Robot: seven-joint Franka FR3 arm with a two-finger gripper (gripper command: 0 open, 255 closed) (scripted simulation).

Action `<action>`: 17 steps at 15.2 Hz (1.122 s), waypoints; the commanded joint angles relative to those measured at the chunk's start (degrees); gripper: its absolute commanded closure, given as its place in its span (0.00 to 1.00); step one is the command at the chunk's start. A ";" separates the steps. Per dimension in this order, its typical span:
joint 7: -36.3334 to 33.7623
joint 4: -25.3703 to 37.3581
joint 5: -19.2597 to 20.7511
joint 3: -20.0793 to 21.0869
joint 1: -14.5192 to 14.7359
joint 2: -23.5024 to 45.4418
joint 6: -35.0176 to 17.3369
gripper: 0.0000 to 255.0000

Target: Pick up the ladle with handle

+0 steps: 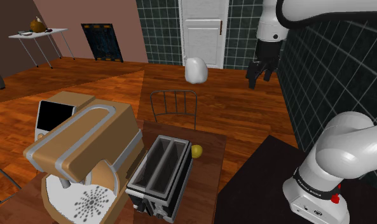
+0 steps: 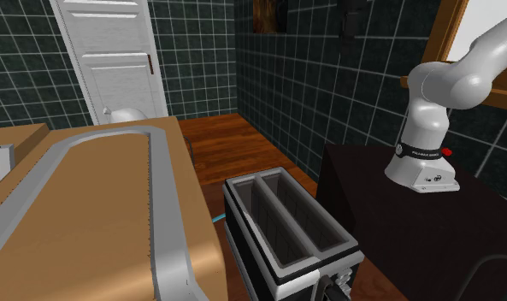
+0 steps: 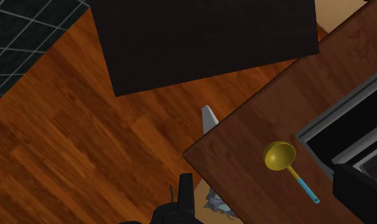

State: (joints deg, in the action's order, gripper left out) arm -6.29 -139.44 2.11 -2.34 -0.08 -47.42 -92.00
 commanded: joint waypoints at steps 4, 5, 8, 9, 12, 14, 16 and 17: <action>1.87 -2.03 -0.38 -0.57 1.15 4.21 -5.77 0.00; 2.51 -2.56 -0.54 -0.74 1.54 5.77 -7.69 0.00; 4.50 -3.68 -1.11 -1.20 2.74 10.84 -13.39 0.00; 5.19 -3.90 -1.33 -1.34 3.16 12.66 -15.26 0.00; 7.33 -4.09 -2.14 -1.71 4.45 18.46 -20.72 0.00; 8.83 -3.83 -2.81 -1.89 5.32 22.56 -24.20 0.00; 10.41 -3.27 -3.60 -2.01 6.19 26.80 -27.52 0.00; 11.23 -2.88 -4.03 -2.04 6.62 28.97 -29.10 0.00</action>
State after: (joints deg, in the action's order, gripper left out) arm 4.06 -142.58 -1.52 -4.32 6.09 -20.66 -119.26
